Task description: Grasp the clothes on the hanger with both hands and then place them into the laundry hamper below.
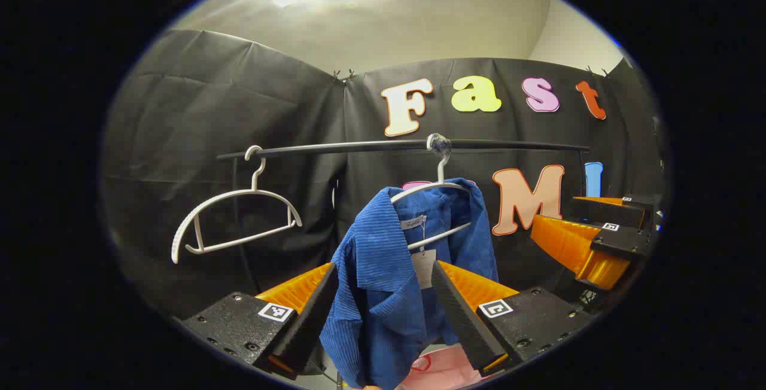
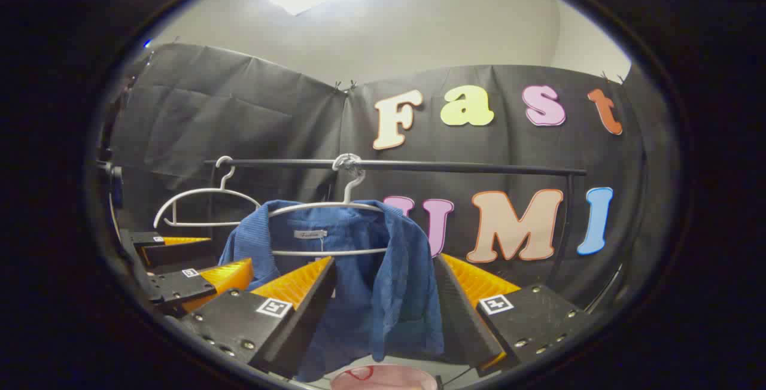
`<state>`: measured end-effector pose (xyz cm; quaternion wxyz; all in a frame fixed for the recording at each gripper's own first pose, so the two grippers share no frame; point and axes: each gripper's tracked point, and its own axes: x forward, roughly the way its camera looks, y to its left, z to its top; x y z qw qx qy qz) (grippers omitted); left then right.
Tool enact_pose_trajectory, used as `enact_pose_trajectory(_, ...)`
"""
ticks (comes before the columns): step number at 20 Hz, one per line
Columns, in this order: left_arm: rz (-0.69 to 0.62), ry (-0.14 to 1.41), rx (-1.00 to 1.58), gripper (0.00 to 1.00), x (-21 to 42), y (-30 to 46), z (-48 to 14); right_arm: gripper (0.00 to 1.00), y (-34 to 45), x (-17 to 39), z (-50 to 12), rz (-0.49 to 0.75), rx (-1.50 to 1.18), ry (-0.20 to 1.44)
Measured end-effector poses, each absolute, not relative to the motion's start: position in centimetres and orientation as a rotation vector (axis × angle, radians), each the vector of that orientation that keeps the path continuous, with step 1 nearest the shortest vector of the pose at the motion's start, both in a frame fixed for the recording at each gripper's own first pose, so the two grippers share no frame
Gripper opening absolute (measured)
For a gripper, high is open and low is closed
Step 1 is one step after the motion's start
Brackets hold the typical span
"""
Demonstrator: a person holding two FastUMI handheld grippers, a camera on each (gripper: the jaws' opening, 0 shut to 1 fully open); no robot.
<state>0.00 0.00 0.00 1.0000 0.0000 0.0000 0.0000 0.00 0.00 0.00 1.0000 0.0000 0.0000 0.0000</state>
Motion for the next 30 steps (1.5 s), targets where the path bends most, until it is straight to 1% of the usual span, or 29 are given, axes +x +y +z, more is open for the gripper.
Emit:
enact_pose_trajectory(1, 0.001, 0.005, 0.001, 0.99, 0.0, 0.1, -0.3, 0.95, -0.1, 0.0, 0.2, -0.003, 0.002, -0.001)
enact_pose_trajectory(2, 0.002, 0.011, 0.003, 0.97, 0.0, 0.1, -0.4, 0.95, -0.2, 0.0, 0.0, -0.006, 0.005, -0.002)
enact_pose_trajectory(3, 0.004, 0.018, 0.007, 1.0, 0.1, 0.0, -0.7, 0.95, -0.4, 0.0, 0.0, -0.01, 0.01, 0.0)
enact_pose_trajectory(4, 0.005, 0.025, 0.01, 0.99, 0.1, -0.1, -0.9, 0.98, -0.5, 0.0, -0.2, -0.01, 0.015, 0.001)
enact_pose_trajectory(5, 0.007, 0.031, 0.013, 1.0, 0.2, -0.2, -1.2, 0.98, -0.5, 0.0, -0.2, -0.01, 0.018, 0.003)
enact_pose_trajectory(6, 0.008, 0.033, 0.014, 0.99, 0.3, -0.3, -1.4, 0.95, -0.4, -0.1, -0.4, -0.01, 0.02, 0.005)
enact_pose_trajectory(7, 0.011, 0.035, 0.016, 0.96, 0.5, -0.5, -1.7, 0.95, -0.4, -0.2, -0.6, -0.009, 0.019, 0.009)
enact_pose_trajectory(8, 0.013, 0.041, 0.018, 0.99, 0.8, -0.7, -2.1, 0.95, -0.5, -0.2, -0.8, -0.009, 0.018, 0.013)
enact_pose_trajectory(10, 0.02, 0.052, 0.024, 1.0, 1.4, -0.9, -3.0, 0.95, -0.7, -0.4, -1.0, -0.01, 0.015, 0.017)
enact_pose_trajectory(12, 0.025, 0.076, 0.028, 0.99, 1.9, -1.1, -4.3, 0.95, -1.1, -0.5, -1.1, -0.014, 0.012, 0.019)
enact_pose_trajectory(13, 0.028, 0.086, 0.027, 0.96, 2.2, -1.2, -4.9, 0.95, -1.3, -0.5, -1.2, -0.017, 0.01, 0.018)
enact_pose_trajectory(14, 0.031, 0.096, 0.023, 1.0, 2.5, -1.3, -5.4, 0.95, -1.7, -0.4, -1.2, -0.021, 0.008, 0.019)
enact_pose_trajectory(15, 0.037, 0.107, 0.022, 1.0, 3.0, -1.4, -6.0, 0.95, -2.0, -0.4, -1.3, -0.025, 0.006, 0.021)
enact_pose_trajectory(16, 0.046, 0.118, 0.024, 1.0, 3.3, -1.3, -6.6, 0.98, -2.3, -0.3, -1.4, -0.028, 0.004, 0.022)
enact_pose_trajectory(17, 0.055, 0.121, 0.03, 1.0, 3.8, -1.2, -6.9, 0.95, -2.5, -0.1, -1.4, -0.029, 0.001, 0.023)
enact_pose_trajectory(18, 0.066, 0.123, 0.035, 1.0, 4.1, -1.1, -7.3, 0.98, -2.8, -0.2, -1.6, -0.03, -0.003, 0.027)
enact_pose_trajectory(19, 0.077, 0.126, 0.037, 1.0, 4.5, -1.0, -7.5, 0.95, -3.0, 0.0, -1.7, -0.03, -0.007, 0.03)
enact_pose_trajectory(21, 0.089, 0.137, 0.031, 1.0, 5.4, -1.0, -8.1, 0.95, -3.5, 0.4, -1.9, -0.03, -0.015, 0.035)
enact_pose_trajectory(22, 0.098, 0.143, 0.03, 0.96, 5.7, -0.9, -8.4, 0.95, -3.6, 0.5, -2.1, -0.026, -0.018, 0.036)
enact_pose_trajectory(25, 0.092, 0.163, 0.015, 0.66, 6.6, -0.7, -9.0, 0.95, -4.1, 1.5, -2.2, -0.017, -0.028, 0.04)
enact_pose_trajectory(30, 0.123, 0.179, 0.013, 0.16, 6.9, 0.8, -9.1, 0.95, -3.7, 3.2, -3.7, 0.009, -0.023, 0.062)
